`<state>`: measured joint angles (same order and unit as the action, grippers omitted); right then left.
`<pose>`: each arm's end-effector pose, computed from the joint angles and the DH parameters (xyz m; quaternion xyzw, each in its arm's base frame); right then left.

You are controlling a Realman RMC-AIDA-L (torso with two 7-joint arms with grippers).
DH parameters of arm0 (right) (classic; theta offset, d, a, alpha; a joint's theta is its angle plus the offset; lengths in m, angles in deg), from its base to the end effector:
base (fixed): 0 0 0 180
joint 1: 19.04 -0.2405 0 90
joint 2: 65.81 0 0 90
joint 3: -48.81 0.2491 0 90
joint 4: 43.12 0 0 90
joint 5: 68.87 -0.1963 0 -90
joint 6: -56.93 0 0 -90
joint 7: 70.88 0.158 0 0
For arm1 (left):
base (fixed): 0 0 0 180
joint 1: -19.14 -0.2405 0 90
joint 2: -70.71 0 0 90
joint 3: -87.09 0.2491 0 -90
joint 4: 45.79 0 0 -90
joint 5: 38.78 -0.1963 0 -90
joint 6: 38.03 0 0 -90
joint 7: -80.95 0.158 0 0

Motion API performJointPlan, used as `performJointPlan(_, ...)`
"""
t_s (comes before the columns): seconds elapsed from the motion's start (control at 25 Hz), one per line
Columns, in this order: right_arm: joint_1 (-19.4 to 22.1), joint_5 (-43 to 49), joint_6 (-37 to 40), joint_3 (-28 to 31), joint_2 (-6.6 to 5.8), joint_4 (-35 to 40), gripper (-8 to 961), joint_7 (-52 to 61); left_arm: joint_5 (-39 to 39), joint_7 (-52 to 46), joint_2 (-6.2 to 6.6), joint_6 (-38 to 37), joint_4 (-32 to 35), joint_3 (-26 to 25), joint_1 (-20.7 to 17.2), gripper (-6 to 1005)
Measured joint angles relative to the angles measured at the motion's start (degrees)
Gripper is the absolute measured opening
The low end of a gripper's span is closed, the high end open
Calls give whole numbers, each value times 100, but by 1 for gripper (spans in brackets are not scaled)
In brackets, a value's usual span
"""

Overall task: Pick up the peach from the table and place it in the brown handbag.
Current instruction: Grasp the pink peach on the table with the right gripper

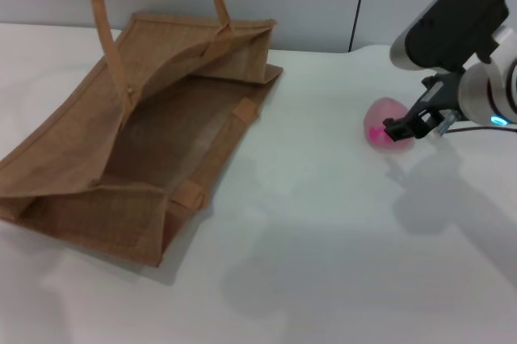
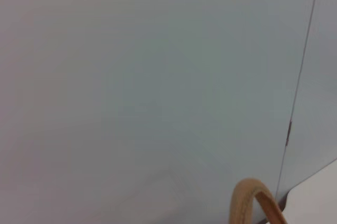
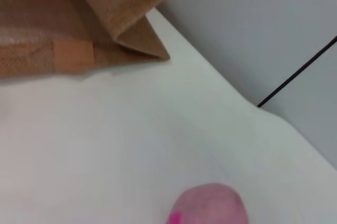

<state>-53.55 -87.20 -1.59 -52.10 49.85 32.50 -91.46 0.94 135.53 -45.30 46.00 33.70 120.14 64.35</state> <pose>0.1695 0.3908 -0.0292 -0.8998 0.1816 -0.1622 0.3621 -0.1569 0.4224 0.1539 -0.8736 -0.2752 -0.1165 0.3841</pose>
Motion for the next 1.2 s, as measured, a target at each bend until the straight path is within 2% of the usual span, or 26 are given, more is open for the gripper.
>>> performJointPlan(0.28, -160, -379, 169, -73, 7, -283, 874, -14, -44, 0, 0, 0, 50, 0, 25, 122)
performJointPlan(0.88, -648, -382, 719, -141, 18, -1427, 874, 23, -53, 0, -10, 42, 122, 0, 93, 123)
performJointPlan(1.2, -729, -390, 905, -97, 18, -1638, 873, 33, -53, 0, -16, 45, 144, 0, 93, 123)
